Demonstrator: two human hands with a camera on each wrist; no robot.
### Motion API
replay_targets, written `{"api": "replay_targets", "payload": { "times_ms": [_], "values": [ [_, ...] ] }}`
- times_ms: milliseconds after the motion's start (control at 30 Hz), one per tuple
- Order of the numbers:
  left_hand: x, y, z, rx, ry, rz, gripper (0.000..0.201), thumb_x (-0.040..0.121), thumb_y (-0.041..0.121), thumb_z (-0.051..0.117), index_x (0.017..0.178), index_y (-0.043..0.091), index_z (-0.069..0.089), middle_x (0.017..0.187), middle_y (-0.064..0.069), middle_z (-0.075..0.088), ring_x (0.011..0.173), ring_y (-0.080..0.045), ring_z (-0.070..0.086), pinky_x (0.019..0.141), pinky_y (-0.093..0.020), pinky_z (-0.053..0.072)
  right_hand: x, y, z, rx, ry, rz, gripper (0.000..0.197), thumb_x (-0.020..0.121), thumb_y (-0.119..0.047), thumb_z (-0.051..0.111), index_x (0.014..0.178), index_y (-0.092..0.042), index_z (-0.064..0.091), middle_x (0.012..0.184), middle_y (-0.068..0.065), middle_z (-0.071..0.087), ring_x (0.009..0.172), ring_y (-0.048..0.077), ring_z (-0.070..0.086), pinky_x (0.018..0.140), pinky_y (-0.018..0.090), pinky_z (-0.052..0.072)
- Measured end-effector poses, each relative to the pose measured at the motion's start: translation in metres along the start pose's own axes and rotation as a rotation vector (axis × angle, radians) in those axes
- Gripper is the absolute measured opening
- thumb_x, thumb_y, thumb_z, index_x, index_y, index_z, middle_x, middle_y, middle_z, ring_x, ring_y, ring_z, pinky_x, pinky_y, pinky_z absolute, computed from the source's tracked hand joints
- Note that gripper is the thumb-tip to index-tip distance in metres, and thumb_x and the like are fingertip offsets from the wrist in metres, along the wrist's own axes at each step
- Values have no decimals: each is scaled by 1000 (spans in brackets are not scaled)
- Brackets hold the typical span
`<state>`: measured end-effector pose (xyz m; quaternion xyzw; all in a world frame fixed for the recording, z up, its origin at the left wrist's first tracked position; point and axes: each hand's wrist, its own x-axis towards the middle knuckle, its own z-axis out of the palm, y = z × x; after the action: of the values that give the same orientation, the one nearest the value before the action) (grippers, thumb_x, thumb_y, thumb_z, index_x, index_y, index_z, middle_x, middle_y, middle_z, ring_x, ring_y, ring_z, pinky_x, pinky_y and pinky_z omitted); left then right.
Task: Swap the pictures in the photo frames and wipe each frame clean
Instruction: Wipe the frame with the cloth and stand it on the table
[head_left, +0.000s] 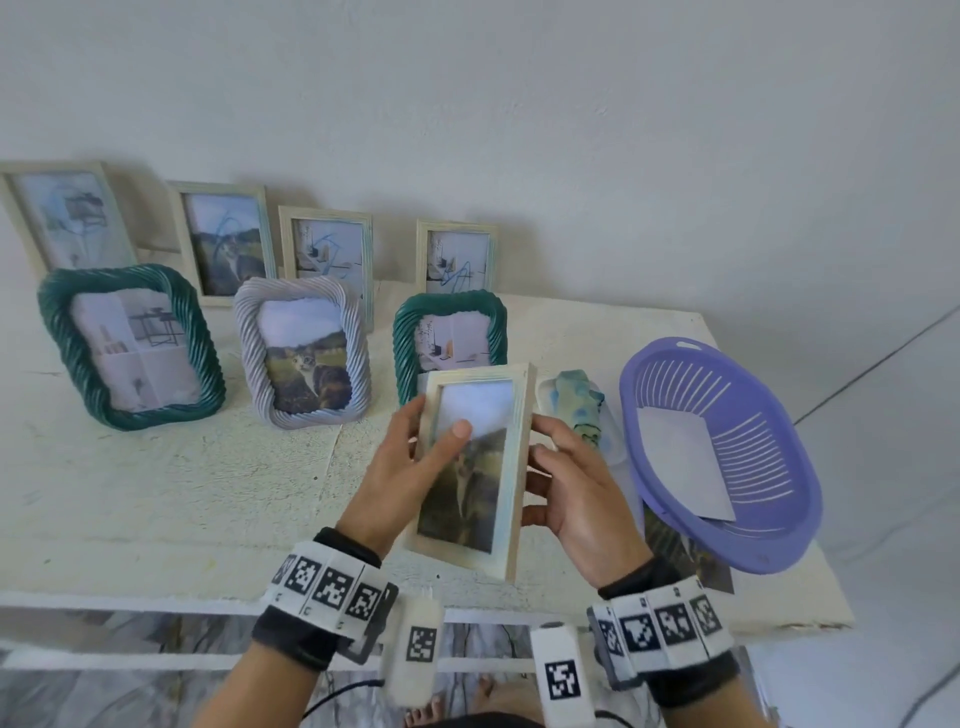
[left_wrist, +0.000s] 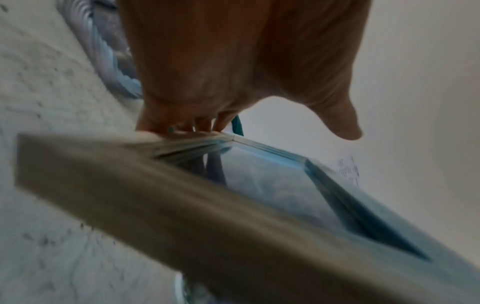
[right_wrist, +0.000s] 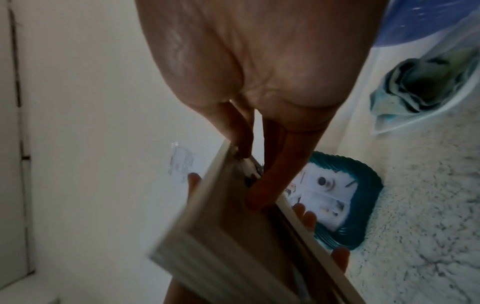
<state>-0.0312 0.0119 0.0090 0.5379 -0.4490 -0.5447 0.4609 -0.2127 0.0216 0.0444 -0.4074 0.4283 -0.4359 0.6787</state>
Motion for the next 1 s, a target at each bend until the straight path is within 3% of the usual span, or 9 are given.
{"api": "replay_targets", "payload": {
  "times_ms": [67,133,267,400,467,633,700,833,1000],
  "values": [
    [-3,1,4,-83,-111,-90,118,56,81,69,152,28,24,147,5,44,131,-14,47,108,-50,40,-7,1,6,-158,-46,-104,34,99,-3,45,124,-21,60,104,10,69,86,26,67,64,43,57],
    [-5,4,8,-145,-214,-119,114,57,80,68,151,29,28,145,3,49,131,-17,49,103,-57,42,-11,4,11,-355,-59,-202,38,96,-5,53,128,-25,56,111,-2,67,88,21,67,65,41,58],
    [-7,14,18,-205,-271,-78,79,68,65,69,130,20,52,122,-5,66,115,-25,63,93,-52,51,-14,11,14,-640,-18,-281,40,94,-28,61,130,-41,48,104,-25,58,77,7,59,63,20,49],
    [-10,19,19,-198,-247,-61,65,59,63,63,111,23,60,86,12,71,91,-7,68,69,-29,55,-15,13,7,-836,41,-372,39,88,-46,61,126,-38,54,92,-14,57,72,10,57,60,19,44],
    [-10,20,18,-182,-239,-62,67,59,64,63,110,21,61,80,12,69,80,-8,66,65,-28,52,-14,12,3,-1057,128,-466,37,83,-53,54,114,-36,62,80,-12,51,66,10,53,58,26,45],
    [-7,27,18,-107,-176,-95,106,54,74,69,144,27,40,125,-1,62,114,-19,59,97,-52,49,-17,7,0,-1470,351,-555,21,87,-45,55,89,-31,70,53,-11,52,48,9,51,43,28,43],
    [-7,29,19,-96,-154,-49,101,53,72,67,142,36,38,134,8,56,119,-11,56,104,-47,45,-22,5,2,-1282,316,-485,16,93,-37,57,92,-30,72,52,-10,58,44,10,57,44,29,45],
    [-9,36,22,4,-130,51,80,55,71,66,126,52,33,121,31,55,116,4,54,99,-23,45,-25,-10,3,-254,212,16,37,100,-38,47,99,-12,73,75,12,73,60,27,68,54,34,51],
    [-3,52,16,-89,-93,-48,67,76,85,43,117,36,63,109,-2,70,105,-23,66,88,-55,54,-16,-15,-24,82,278,40,55,80,-57,63,100,-7,74,85,24,58,68,33,53,67,41,44]
  ]
}}
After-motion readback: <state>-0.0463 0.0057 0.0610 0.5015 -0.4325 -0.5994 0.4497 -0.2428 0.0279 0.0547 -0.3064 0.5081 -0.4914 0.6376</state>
